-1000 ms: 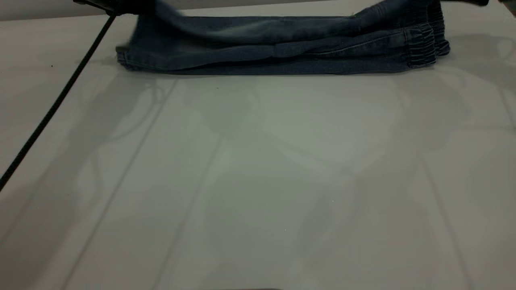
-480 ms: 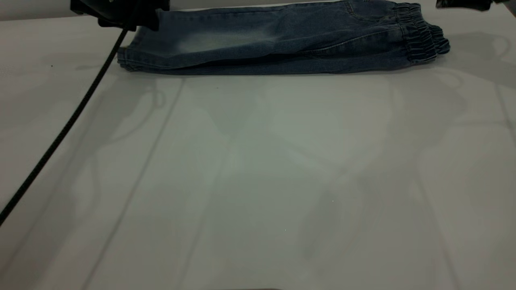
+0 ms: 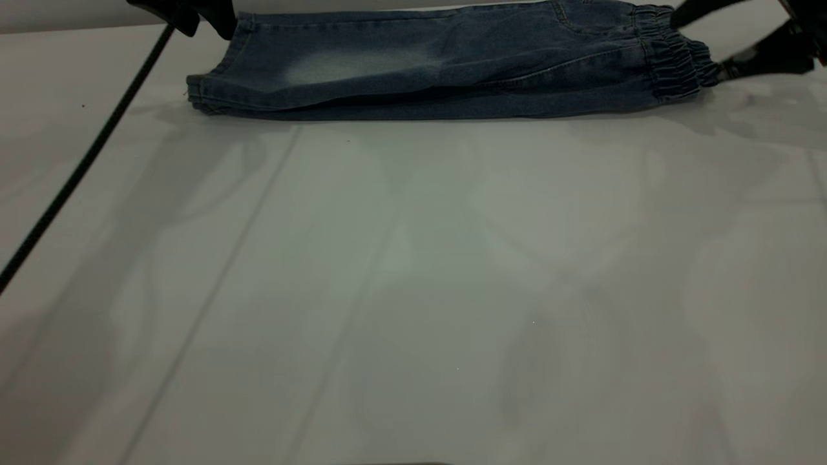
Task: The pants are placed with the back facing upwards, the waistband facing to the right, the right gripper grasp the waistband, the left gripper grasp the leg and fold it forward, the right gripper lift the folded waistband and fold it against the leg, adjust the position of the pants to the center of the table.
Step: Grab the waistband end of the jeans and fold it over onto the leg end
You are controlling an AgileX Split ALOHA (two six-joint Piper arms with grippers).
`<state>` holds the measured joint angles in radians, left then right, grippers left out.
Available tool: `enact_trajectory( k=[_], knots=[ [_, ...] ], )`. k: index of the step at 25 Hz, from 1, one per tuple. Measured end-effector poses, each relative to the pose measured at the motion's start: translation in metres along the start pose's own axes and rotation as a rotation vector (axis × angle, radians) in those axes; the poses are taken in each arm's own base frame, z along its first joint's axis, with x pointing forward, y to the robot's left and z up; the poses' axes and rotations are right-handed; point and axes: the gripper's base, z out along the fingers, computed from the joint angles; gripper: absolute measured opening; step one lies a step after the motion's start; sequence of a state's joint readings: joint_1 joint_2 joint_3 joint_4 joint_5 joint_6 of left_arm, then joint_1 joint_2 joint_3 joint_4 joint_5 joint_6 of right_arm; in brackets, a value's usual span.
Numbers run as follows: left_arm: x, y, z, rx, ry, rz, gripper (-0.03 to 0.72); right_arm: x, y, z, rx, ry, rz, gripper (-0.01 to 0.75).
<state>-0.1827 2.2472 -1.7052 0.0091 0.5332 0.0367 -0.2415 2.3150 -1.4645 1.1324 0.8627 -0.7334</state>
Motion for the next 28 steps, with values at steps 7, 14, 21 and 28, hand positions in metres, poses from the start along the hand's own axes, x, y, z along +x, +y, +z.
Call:
enact_trajectory(
  k=[7,14,21,28],
  knots=[
    [-0.001,-0.015,-0.001,0.016,0.018,0.03,0.343,0.003,-0.026,0.021,0.044,-0.024,0.02,0.594],
    [-0.001,-0.036,-0.002,0.04,0.015,0.073,0.343,-0.004,-0.033,0.035,-0.06,-0.15,-0.035,0.594],
    [-0.002,-0.059,-0.004,0.067,-0.009,0.109,0.343,-0.005,-0.037,0.047,-0.116,-0.225,-0.061,0.529],
    [-0.001,-0.086,0.006,0.111,-0.071,0.118,0.343,0.002,-0.04,0.06,-0.136,-0.203,-0.046,0.074]
  ],
)
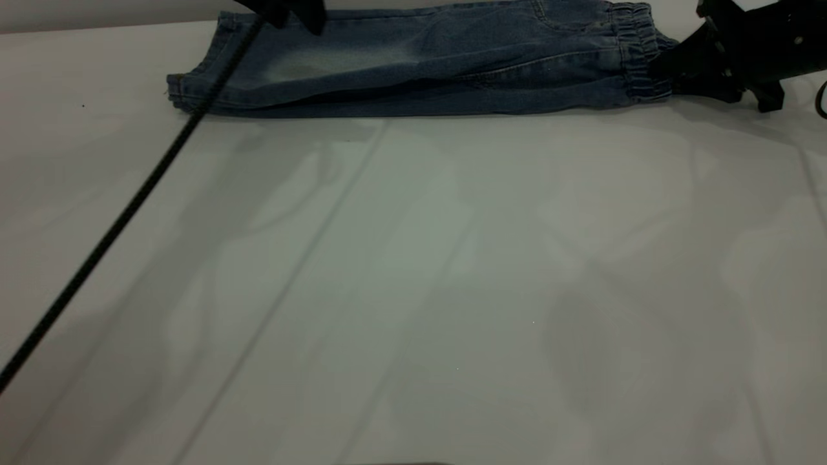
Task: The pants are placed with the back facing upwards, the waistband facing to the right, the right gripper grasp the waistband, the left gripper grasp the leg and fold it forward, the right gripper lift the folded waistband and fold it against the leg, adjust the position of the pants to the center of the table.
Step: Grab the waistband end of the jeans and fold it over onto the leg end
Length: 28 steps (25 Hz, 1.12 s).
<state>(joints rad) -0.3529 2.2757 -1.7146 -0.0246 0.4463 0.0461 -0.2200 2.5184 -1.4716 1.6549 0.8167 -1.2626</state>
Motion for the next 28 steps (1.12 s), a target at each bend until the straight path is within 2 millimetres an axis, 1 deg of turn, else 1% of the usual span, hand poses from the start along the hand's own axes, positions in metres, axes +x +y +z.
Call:
enact_trajectory(
  k=[3,6,9,12,18,21,25,27,28],
  knots=[
    [0.003,-0.011,0.013,0.013,-0.042,0.013,0.343,-0.001,0.002,-0.002,-0.036,0.009,-0.001,0.058],
    [0.005,-0.024,0.026,0.027,-0.091,0.023,0.343,-0.008,0.011,-0.013,-0.088,0.01,-0.02,0.058],
    [0.01,-0.034,0.04,0.038,-0.133,0.033,0.343,-0.021,0.03,-0.03,-0.125,0.005,-0.067,0.058],
    [0.02,-0.041,0.056,0.046,-0.14,0.039,0.343,-0.034,0.054,-0.05,-0.149,-0.007,-0.124,0.058],
    [0.039,-0.053,0.08,0.063,-0.124,0.013,0.343,-0.048,0.101,-0.081,-0.206,-0.016,-0.226,0.058],
    [0.039,-0.066,0.08,0.085,-0.129,-0.04,0.343,-0.052,0.121,-0.094,-0.238,-0.021,-0.267,0.058],
    [0.033,-0.087,0.075,0.112,-0.09,-0.016,0.343,-0.055,0.138,-0.107,-0.262,-0.029,-0.312,0.057],
    [0.026,-0.089,0.068,0.106,-0.025,0.037,0.343,-0.054,0.143,-0.109,-0.276,-0.021,-0.324,0.057],
    [0.019,-0.087,0.062,0.097,-0.005,0.066,0.343,-0.053,0.145,-0.11,-0.285,-0.012,-0.33,0.057]
  ],
)
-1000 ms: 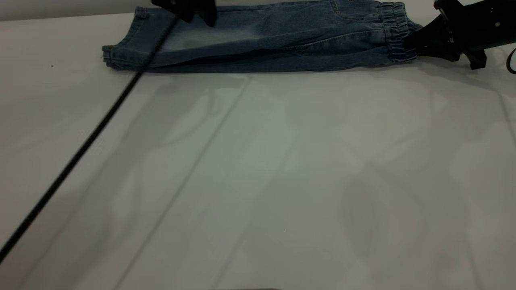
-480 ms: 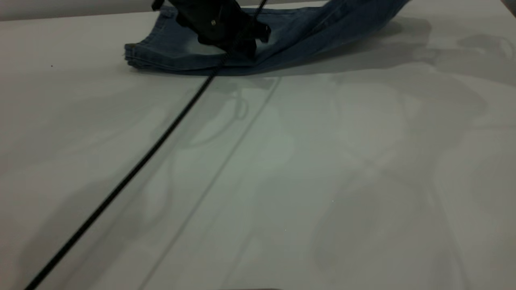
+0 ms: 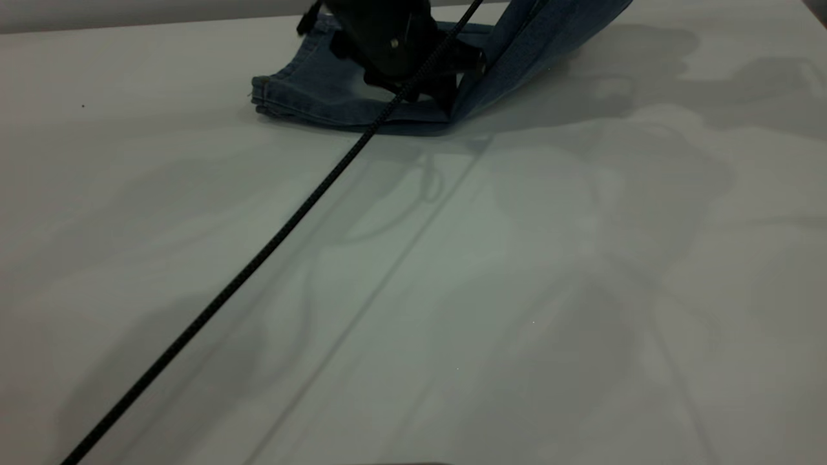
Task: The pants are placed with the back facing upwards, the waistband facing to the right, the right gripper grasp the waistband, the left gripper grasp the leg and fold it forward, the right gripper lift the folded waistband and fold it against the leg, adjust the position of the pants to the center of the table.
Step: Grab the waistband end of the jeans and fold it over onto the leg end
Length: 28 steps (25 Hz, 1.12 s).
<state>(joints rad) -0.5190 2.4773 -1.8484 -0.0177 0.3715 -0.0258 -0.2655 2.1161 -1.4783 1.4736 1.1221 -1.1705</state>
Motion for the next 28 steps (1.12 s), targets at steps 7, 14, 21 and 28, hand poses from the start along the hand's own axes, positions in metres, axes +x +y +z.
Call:
enact_trajectory(
  k=[7,14,21,28],
  knots=[
    [-0.048,0.067,-0.056,-0.151,0.074,0.036,0.343,0.019,0.023,0.034,-0.036,0.163,-0.08,0.057],
    [-0.034,0.123,-0.061,-0.22,0.172,-0.05,0.343,0.046,0.062,0.084,-0.114,0.296,-0.152,0.057],
    [-0.008,0.126,-0.028,-0.212,0.257,-0.058,0.343,0.058,0.086,0.121,-0.075,0.265,-0.189,0.057],
    [0.014,0.124,0.0,-0.176,0.304,-0.097,0.343,0.056,0.09,0.126,-0.076,0.212,-0.176,0.057]
  ],
)
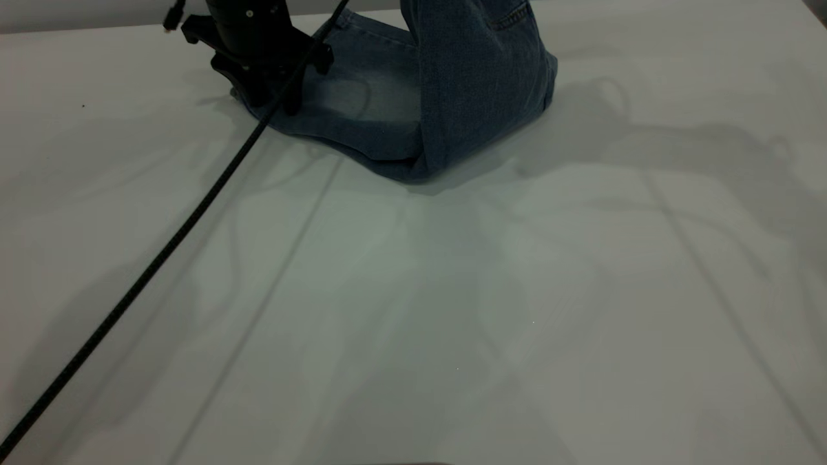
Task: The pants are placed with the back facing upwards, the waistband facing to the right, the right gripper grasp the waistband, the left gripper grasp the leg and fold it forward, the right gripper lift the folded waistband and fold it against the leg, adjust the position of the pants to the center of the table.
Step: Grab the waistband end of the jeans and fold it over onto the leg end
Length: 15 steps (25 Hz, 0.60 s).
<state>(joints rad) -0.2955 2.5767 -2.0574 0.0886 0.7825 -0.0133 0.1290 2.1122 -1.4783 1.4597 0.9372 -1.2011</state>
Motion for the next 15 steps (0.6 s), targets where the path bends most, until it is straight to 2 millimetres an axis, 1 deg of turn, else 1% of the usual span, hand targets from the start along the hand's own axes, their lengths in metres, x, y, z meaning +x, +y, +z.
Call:
enact_trajectory(
  k=[3,5,11,13,15],
  knots=[
    [0.0,-0.008,0.003,0.038,-0.005,-0.021,0.343,0.0,-0.001,0.0,0.009,0.003,-0.002,0.057],
    [-0.002,-0.017,0.003,0.06,-0.013,-0.018,0.343,-0.002,-0.001,-0.001,0.015,0.003,-0.008,0.057],
    [-0.002,-0.063,0.001,0.115,-0.03,0.067,0.343,-0.017,-0.001,-0.008,0.037,-0.007,-0.026,0.057],
    [-0.001,-0.072,0.0,0.123,-0.028,0.083,0.343,-0.019,0.0,-0.009,0.042,-0.004,-0.032,0.057],
    [-0.002,-0.072,-0.002,0.121,-0.026,0.087,0.343,-0.02,0.0,-0.009,0.05,-0.006,-0.033,0.057]
  ],
)
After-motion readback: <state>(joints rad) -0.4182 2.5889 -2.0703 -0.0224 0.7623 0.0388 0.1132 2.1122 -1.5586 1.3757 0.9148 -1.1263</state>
